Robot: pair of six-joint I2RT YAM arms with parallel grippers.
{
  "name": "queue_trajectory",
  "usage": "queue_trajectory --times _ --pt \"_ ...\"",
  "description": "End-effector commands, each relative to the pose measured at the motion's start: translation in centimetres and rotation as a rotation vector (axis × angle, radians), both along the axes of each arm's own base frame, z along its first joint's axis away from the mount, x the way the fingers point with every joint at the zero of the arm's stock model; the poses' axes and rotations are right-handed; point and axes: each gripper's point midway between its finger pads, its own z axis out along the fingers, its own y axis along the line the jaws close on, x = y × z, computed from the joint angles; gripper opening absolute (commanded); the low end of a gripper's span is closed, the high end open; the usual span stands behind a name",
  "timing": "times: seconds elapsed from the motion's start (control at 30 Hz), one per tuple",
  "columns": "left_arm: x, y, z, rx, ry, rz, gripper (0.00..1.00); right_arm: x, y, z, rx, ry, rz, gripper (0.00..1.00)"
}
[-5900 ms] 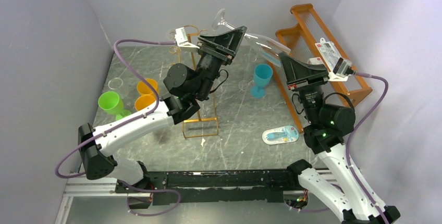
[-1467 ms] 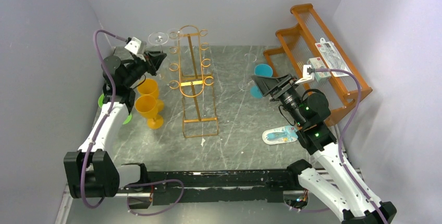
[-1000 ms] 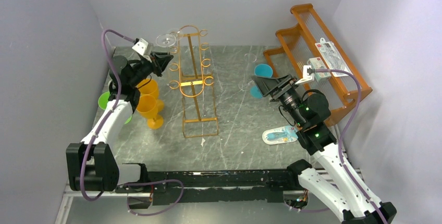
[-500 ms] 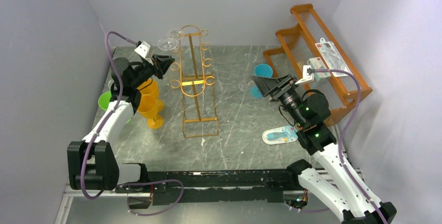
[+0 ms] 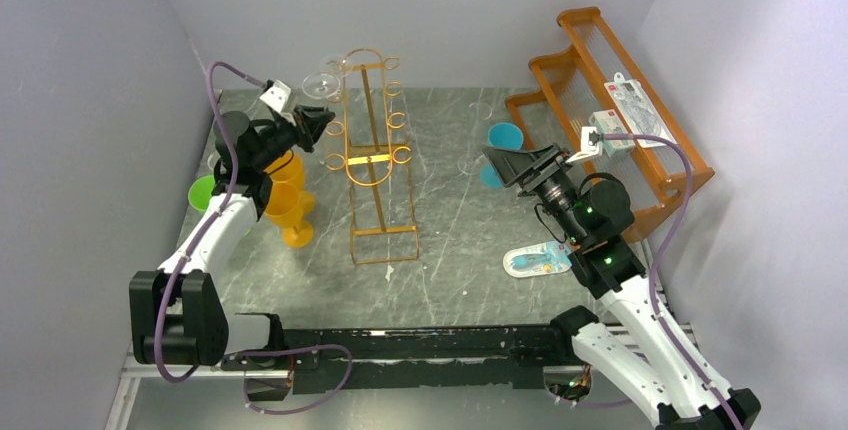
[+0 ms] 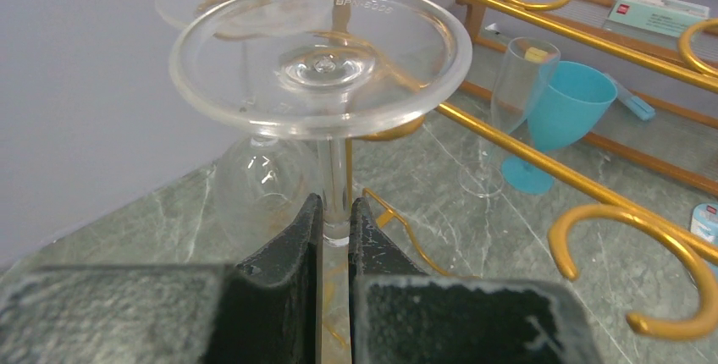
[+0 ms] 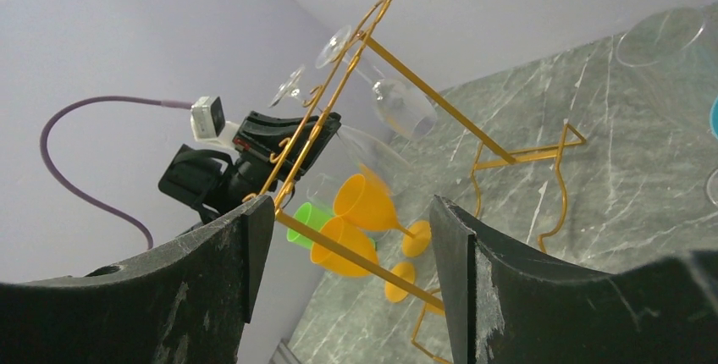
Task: Place the wine glass upside down on the wine glass rack
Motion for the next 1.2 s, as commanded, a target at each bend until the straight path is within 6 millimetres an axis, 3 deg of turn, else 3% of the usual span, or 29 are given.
queue_trajectory --times 0.0,0.2,0.8,1.07,1.17 --pt "0.5 0.2 2.3 0.004 -0.084 0.034 0.05 -0.2 0.0 -0.2 0.005 0.002 0.007 0.72" --pt "0.5 -0.6 2.6 0.002 -0.090 -0.023 0.05 -0.2 0.0 -0.1 0.004 0.002 0.007 0.71" --pt "-0.7 -1.8 0.8 0.030 -0.089 -0.083 0.05 -0.1 0.3 -0.2 0.005 0.004 0.017 0.71" --pt "-0.7 -2.0 -0.1 0.036 -0.023 -0.098 0.13 -0.1 0.4 -0.2 0.005 0.004 0.024 0.72" --pt "-0.9 -1.8 0.1 0.030 -0.026 -0.079 0.25 -0.1 0.3 -0.2 0.004 0.004 0.021 0.71"
